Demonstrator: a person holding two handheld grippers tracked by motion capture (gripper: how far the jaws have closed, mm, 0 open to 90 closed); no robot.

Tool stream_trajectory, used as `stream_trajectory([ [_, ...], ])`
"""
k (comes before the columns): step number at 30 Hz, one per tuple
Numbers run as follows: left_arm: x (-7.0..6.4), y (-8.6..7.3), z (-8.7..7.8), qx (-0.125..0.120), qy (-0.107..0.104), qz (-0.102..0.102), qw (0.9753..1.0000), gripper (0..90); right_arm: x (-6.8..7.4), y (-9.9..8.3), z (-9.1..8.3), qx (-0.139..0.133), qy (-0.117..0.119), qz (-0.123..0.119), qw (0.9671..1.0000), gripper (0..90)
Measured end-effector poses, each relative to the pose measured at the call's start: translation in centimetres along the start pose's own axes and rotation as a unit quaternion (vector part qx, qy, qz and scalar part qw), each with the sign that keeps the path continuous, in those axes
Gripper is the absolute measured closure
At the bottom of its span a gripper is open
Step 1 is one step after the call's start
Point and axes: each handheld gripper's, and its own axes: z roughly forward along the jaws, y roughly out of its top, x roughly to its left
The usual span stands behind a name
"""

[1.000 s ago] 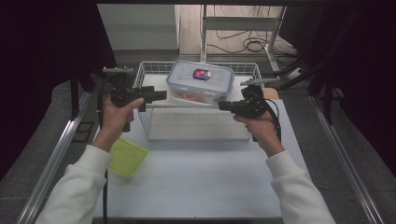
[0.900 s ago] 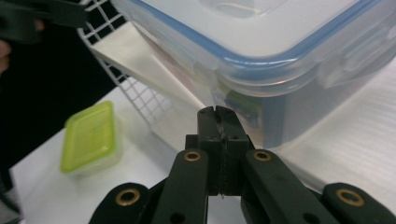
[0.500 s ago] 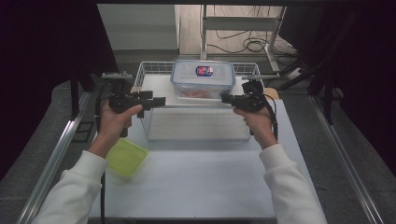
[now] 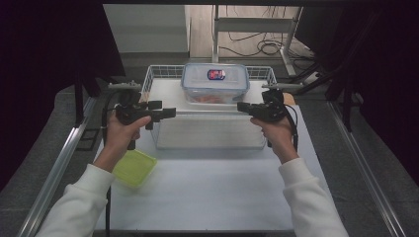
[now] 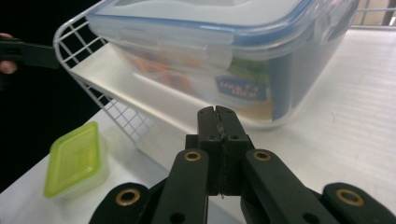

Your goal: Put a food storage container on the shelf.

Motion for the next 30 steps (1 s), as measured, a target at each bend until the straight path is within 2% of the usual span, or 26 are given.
stream_trajectory([
  [5, -0.5, -0.9, -0.2, -0.002, -0.006, 0.007, 1.0000, 20.7, 0.3, -0.9, -1.1, 0.002, 0.015, -0.004, 0.9999, 88.8],
  [9, -0.7, -1.7, -0.3, -0.001, -0.016, 0.000, 0.9999, 20.5, 0.5, -1.8, -1.7, 0.007, 0.026, -0.003, 0.9996, 88.8],
  [13, -1.3, -4.2, -0.7, 0.004, -0.007, 0.001, 1.0000, 21.6, 0.5, -3.9, -2.5, 0.019, 0.033, -0.004, 0.9993, 88.7],
  [15, -1.4, -4.8, -0.8, 0.009, -0.012, 0.000, 0.9999, 21.5, 0.4, -4.4, -2.7, 0.021, 0.036, -0.004, 0.9991, 88.7],
  [16, -1.5, -5.9, -0.8, 0.016, -0.020, -0.006, 0.9997, 21.4, 0.3, -5.4, -2.9, 0.027, 0.032, -0.006, 0.9991, 88.6],
  [17, -1.5, -5.9, -0.8, 0.016, -0.020, -0.006, 0.9997, 21.4, 0.3, -5.4, -2.9, 0.027, 0.032, -0.006, 0.9991, 88.6],
  [18, -1.7, -6.8, -0.9, 0.022, -0.018, -0.002, 0.9996, 21.4, 0.3, -5.9, -3.0, 0.031, 0.031, -0.006, 0.9990, 88.6],
  [20, -1.8, -8.1, -0.9, 0.029, -0.017, 0.003, 0.9994, 21.3, 0.1, -7.2, -3.2, 0.038, 0.030, -0.006, 0.9988, 88.5],
  [22, -1.9, -9.9, -1.0, 0.035, -0.022, 0.004, 0.9991, 21.2, -0.3, -9.3, -3.2, 0.041, 0.037, 0.004, 0.9985, 88.3],
  [23, -1.9, -9.9, -1.0, 0.035, -0.022, 0.004, 0.9991, 21.2, -0.3, -9.3, -3.2, 0.041, 0.037, 0.004, 0.9985, 88.3],
  [26, -1.7, -11.7, -1.0, 0.043, -0.023, -0.004, 0.9988, 21.0, -0.9, -11.6, -3.3, 0.048, 0.042, 0.014, 0.9979, 88.3],
  [27, -1.7, -11.7, -1.0, 0.043, -0.023, -0.004, 0.9988, 21.0, -0.9, -11.6, -3.3, 0.048, 0.042, 0.014, 0.9979, 88.3],
  [28, -1.5, -12.6, -1.0, 0.051, -0.024, -0.005, 0.9984, 21.0, -1.0, -12.7, -3.3, 0.061, 0.040, 0.015, 0.9972, 88.3],
  [30, -1.5, -12.9, -1.0, 0.053, -0.022, -0.008, 0.9983, 21.0, -1.0, -13.0, -3.2, 0.068, 0.037, 0.011, 0.9969, 88.3],
])
